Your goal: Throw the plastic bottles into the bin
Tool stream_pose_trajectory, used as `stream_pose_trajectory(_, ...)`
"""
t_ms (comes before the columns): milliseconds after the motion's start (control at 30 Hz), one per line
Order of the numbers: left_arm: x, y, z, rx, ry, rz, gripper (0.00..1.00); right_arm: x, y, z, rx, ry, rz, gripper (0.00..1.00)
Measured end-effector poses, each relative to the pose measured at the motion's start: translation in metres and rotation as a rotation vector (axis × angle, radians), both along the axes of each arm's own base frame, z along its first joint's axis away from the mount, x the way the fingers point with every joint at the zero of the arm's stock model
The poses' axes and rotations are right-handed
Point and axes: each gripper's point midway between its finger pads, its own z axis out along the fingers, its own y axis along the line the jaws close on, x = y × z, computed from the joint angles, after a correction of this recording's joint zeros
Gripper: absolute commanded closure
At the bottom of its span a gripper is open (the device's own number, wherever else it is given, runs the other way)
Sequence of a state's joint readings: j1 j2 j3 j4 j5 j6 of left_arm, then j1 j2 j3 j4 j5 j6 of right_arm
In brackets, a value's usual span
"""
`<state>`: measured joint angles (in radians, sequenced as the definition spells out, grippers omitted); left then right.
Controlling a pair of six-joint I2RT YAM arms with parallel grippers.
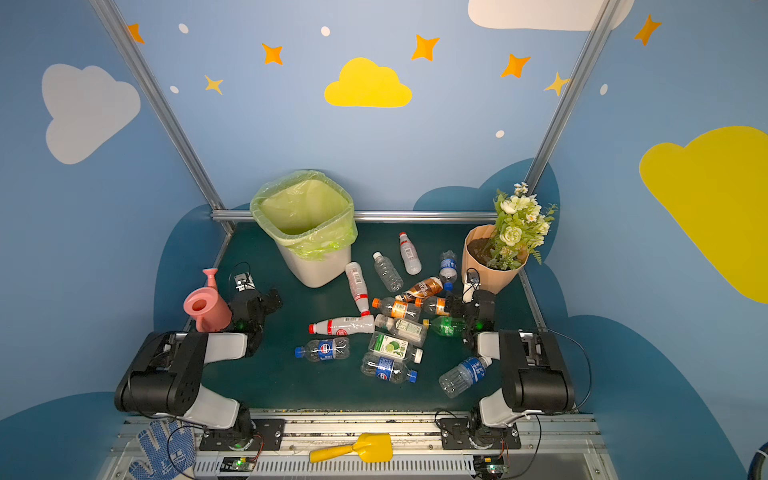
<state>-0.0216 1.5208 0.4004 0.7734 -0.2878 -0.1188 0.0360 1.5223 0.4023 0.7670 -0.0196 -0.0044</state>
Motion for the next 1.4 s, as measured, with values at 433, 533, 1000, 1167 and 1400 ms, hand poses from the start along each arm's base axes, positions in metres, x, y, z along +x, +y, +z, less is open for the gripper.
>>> stream_pose_trajectory(433, 0.000, 0.000, 0.000, 0.000, 0.000, 0.000, 0.00, 0.000, 0.000, 0.000, 0.000, 0.000, 0.000, 0.06)
stream_pose_trajectory(533, 0.000, 0.000, 0.000, 0.000, 0.000, 0.000, 0.00, 0.000, 0.000, 0.000, 0.000, 0.000, 0.000, 0.06)
stream_pose_trajectory(1000, 0.009, -0.001, 0.039, -0.015, 0.017, 0.001, 0.00, 0.009, 0.002, 0.052, 0.018, 0.028, -0.004, 0.06)
stream_pose_trajectory(1167, -0.001, 0.001, 0.089, -0.060, -0.074, 0.034, 0.00, -0.013, 0.003, 0.091, 0.087, 0.028, -0.034, 0.06)
stream_pose_trajectory(1400, -0.021, -0.031, 0.107, -0.073, -0.075, 0.010, 0.00, -0.054, -0.001, 0.098, 0.246, 0.212, -0.169, 0.06)
